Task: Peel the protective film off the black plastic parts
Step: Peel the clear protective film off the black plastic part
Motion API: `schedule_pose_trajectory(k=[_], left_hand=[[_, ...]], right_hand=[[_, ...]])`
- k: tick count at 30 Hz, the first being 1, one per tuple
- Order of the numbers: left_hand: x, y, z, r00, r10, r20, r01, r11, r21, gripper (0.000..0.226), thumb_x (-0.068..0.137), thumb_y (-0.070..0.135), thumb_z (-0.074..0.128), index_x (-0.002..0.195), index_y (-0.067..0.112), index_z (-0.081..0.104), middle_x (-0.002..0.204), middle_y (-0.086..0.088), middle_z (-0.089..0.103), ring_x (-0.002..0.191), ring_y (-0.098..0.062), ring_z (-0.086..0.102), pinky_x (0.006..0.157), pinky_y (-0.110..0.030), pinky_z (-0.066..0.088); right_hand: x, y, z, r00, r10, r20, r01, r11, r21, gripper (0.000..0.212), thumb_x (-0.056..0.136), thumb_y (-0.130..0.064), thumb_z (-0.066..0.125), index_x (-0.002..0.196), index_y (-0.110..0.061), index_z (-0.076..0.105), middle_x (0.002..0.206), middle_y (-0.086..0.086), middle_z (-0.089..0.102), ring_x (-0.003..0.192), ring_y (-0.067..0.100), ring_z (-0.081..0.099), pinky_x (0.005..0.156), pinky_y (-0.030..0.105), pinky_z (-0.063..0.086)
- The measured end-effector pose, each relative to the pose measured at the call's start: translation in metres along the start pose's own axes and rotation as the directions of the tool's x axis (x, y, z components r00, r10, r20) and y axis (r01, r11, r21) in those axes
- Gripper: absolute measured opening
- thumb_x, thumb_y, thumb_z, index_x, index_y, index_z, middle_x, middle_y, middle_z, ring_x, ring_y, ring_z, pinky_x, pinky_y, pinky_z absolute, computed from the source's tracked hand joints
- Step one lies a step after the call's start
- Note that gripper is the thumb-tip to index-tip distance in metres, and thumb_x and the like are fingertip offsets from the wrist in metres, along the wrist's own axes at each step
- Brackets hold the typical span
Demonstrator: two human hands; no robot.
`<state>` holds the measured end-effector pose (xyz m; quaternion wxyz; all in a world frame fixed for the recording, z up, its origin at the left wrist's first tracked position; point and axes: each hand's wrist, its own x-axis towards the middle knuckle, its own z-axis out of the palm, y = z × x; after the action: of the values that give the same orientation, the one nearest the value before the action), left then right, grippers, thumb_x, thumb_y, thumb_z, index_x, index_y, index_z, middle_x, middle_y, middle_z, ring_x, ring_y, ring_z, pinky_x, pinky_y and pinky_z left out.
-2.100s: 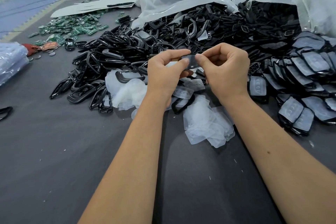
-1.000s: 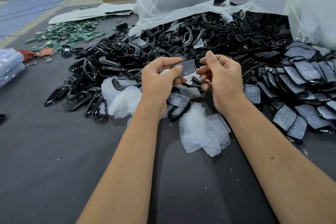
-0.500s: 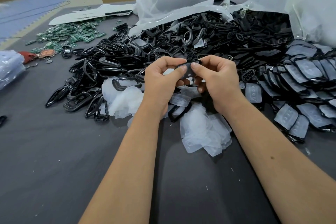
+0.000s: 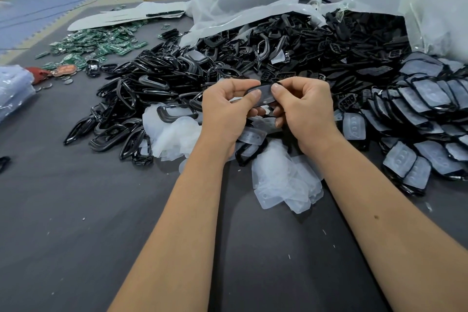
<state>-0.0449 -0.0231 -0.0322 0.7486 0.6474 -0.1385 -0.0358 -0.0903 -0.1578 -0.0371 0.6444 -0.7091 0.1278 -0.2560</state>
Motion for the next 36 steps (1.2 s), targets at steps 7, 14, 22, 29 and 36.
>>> schedule_pose_trajectory(k=[7, 14, 22, 29, 36], left_hand=[[-0.001, 0.002, 0.000, 1.000, -0.007, -0.005, 0.007, 0.999, 0.046, 0.017, 0.089, -0.008, 0.072, 0.103, 0.001, 0.075, 0.085, -0.013, 0.073, 0.057, -0.014, 0.068, 0.058, -0.019, 0.053], [0.002, 0.010, -0.009, 0.981, -0.196, -0.004, 0.189, 0.950, -0.248, 0.015, 0.091, -0.010, 0.068, 0.101, 0.000, 0.073, 0.076, -0.008, 0.073, 0.060, -0.015, 0.069, 0.057, -0.015, 0.052], [0.005, 0.015, -0.013, 0.961, -0.261, 0.087, 0.270, 0.831, -0.486, 0.038, 0.105, 0.031, 0.057, 0.099, -0.004, 0.072, 0.083, -0.013, 0.074, 0.068, -0.018, 0.071, 0.060, -0.018, 0.057], [0.003, 0.010, -0.007, 0.985, -0.165, 0.056, 0.174, 0.936, -0.307, 0.007, 0.097, 0.004, 0.067, 0.101, 0.005, 0.072, 0.087, -0.007, 0.076, 0.065, -0.012, 0.067, 0.061, -0.019, 0.055], [0.005, 0.007, -0.006, 0.982, -0.187, 0.025, 0.186, 0.939, -0.290, 0.010, 0.100, 0.008, 0.065, 0.105, 0.003, 0.071, 0.089, -0.006, 0.073, 0.068, -0.008, 0.062, 0.065, -0.018, 0.054]], right_hand=[[-0.005, -0.003, 0.001, 0.985, -0.165, -0.053, 0.152, 0.969, -0.194, 0.009, 0.095, -0.009, 0.068, 0.101, -0.012, 0.062, 0.060, 0.002, 0.063, 0.045, 0.021, 0.064, 0.041, 0.035, 0.053], [-0.009, -0.011, -0.002, 0.872, -0.462, 0.163, 0.488, 0.789, -0.374, 0.012, 0.096, -0.018, 0.073, 0.106, -0.011, 0.076, 0.095, -0.001, 0.069, 0.081, 0.007, 0.063, 0.071, 0.020, 0.050], [-0.006, -0.009, -0.001, 0.899, -0.428, 0.099, 0.438, 0.859, -0.265, 0.007, 0.092, -0.013, 0.078, 0.098, -0.017, 0.079, 0.105, 0.007, 0.064, 0.088, 0.017, 0.063, 0.074, 0.026, 0.055], [-0.004, -0.012, -0.006, 0.963, 0.104, 0.250, -0.175, 0.943, 0.282, 0.010, 0.097, -0.012, 0.071, 0.094, -0.009, 0.080, 0.085, 0.003, 0.072, 0.073, 0.013, 0.059, 0.058, 0.025, 0.048], [-0.003, -0.009, -0.007, 0.941, 0.080, 0.330, -0.211, 0.899, 0.383, 0.023, 0.096, 0.000, 0.066, 0.099, -0.016, 0.082, 0.090, 0.004, 0.079, 0.078, 0.014, 0.070, 0.072, 0.027, 0.057]])
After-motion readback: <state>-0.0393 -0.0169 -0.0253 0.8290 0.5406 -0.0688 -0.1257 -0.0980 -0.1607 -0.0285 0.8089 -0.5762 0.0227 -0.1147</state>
